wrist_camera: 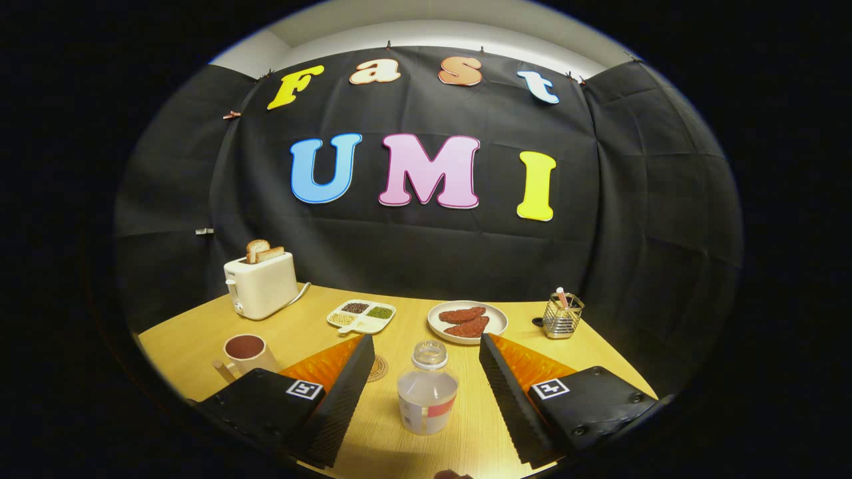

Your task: Take the bottle from table, then pour the juice into the cup, finally place the bottle on the coaster

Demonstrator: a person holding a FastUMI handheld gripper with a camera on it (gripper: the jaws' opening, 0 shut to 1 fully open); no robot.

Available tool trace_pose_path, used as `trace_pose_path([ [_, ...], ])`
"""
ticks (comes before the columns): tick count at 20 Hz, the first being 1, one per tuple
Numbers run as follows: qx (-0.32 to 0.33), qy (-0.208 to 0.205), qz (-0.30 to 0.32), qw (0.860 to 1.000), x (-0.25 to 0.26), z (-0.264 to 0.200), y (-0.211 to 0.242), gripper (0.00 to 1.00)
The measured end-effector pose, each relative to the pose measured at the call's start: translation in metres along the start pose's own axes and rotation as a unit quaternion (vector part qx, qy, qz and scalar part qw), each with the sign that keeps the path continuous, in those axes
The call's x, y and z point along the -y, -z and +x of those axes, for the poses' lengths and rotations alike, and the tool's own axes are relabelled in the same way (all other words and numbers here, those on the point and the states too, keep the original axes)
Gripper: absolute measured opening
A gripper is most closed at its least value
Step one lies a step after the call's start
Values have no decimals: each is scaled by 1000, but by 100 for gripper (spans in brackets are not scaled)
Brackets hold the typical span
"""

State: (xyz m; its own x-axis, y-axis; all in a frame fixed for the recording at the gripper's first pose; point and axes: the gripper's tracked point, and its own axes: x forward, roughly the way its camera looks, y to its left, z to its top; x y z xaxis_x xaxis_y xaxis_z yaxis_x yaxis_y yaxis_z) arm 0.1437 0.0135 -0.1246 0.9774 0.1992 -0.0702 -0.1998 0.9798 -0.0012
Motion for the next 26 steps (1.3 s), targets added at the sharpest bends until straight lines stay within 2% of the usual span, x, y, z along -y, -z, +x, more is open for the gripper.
trace_pose_path([
  [6,-33,8,16,999,7,21,49,97],
  [10,-46,1,6,999,5,30,77,97],
  [20,-57,-13,17,998,3,56,106,97],
  [21,-58,-16,19,998,2,58,107,94],
  [24,-61,-24,11,998,1,60,107,78],
  [26,-62,-29,-1,998,1,60,105,77],
])
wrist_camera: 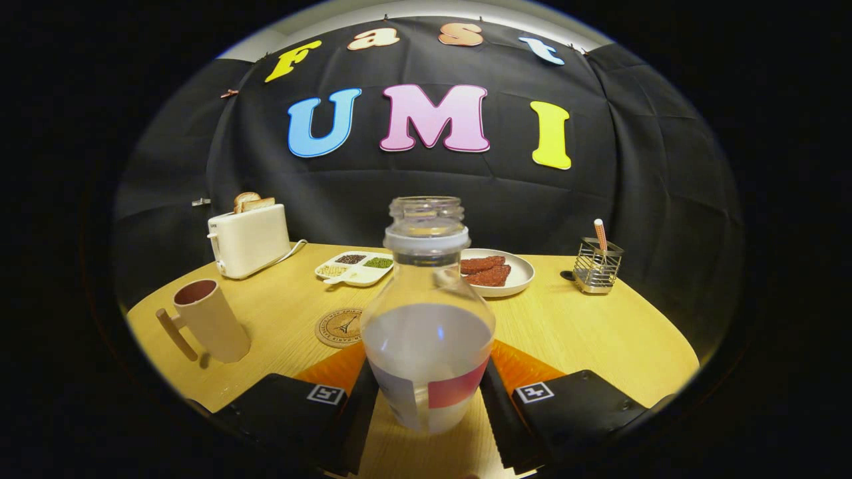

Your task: Take the bottle from table, then pour the juice into the cup, finally place the bottle on the coaster

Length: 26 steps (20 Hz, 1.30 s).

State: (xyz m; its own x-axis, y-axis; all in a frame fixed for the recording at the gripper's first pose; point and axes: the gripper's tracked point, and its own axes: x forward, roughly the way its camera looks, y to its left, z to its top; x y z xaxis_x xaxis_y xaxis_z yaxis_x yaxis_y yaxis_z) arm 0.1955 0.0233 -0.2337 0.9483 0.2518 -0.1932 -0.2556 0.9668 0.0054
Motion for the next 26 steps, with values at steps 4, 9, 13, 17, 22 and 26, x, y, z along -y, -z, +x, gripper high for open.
trace_pose_path([
  [4,-16,-7,-40,999,0,-4,-8,74],
  [9,0,-6,-92,996,-6,-4,-51,69],
  [13,4,-2,-157,988,-16,9,-80,69],
  [17,-11,13,-236,972,-28,15,-90,69],
  [22,-3,23,-355,935,-58,13,-101,69],
  [26,30,6,-449,893,-94,17,-106,69],
])
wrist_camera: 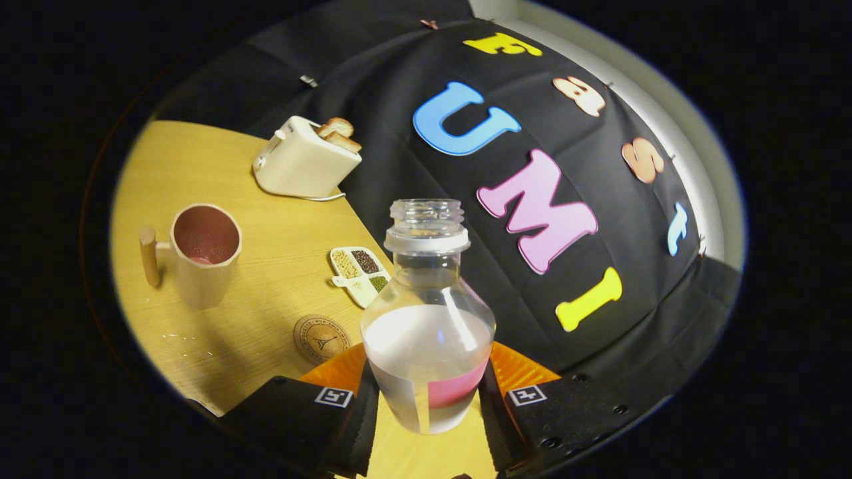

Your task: Take the bottle from table, then pour the juice into the cup, finally place the bottle on the coaster

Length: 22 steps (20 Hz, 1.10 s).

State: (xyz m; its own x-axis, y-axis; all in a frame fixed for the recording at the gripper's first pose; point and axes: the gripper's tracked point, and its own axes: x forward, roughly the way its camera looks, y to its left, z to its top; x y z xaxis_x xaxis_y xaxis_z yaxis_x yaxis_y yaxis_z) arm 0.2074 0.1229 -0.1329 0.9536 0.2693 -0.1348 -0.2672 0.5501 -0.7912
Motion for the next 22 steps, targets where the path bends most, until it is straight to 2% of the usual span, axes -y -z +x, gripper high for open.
trace_pose_path([
  [5,3,11,-95,995,-20,14,-20,69],
  [11,12,13,-201,979,-43,23,-39,69],
  [17,57,-11,-281,958,-63,34,-54,69],
  [22,101,-19,-354,930,-76,35,-63,69],
])
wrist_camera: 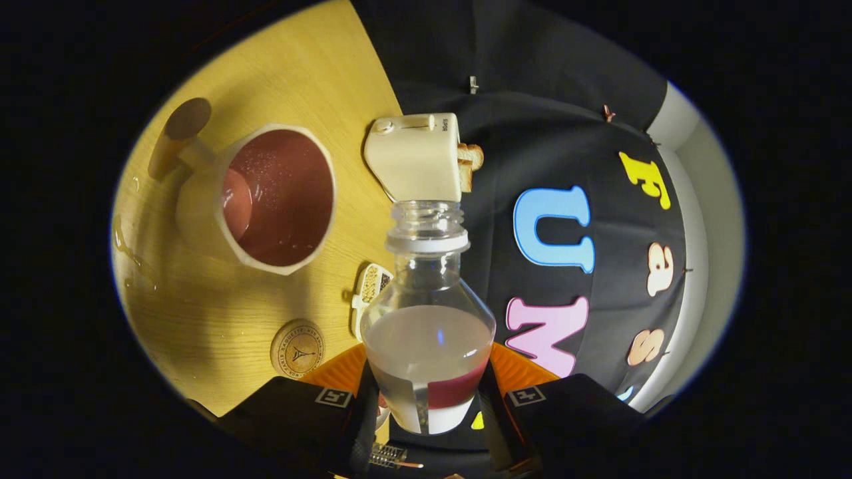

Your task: Take the bottle from table, then pour the juice into the cup, finally place the bottle on the coaster

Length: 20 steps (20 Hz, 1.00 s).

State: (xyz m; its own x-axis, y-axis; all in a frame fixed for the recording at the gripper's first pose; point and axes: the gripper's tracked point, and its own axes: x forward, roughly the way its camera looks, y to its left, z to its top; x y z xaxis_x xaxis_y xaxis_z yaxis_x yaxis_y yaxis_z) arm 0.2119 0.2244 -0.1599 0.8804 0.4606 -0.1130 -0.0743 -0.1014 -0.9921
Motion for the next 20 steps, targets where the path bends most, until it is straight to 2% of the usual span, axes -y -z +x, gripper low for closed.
trace_pose_path([
  [8,29,-13,-71,997,-9,3,-1,69],
  [20,45,0,-165,985,-6,6,-6,69],
])
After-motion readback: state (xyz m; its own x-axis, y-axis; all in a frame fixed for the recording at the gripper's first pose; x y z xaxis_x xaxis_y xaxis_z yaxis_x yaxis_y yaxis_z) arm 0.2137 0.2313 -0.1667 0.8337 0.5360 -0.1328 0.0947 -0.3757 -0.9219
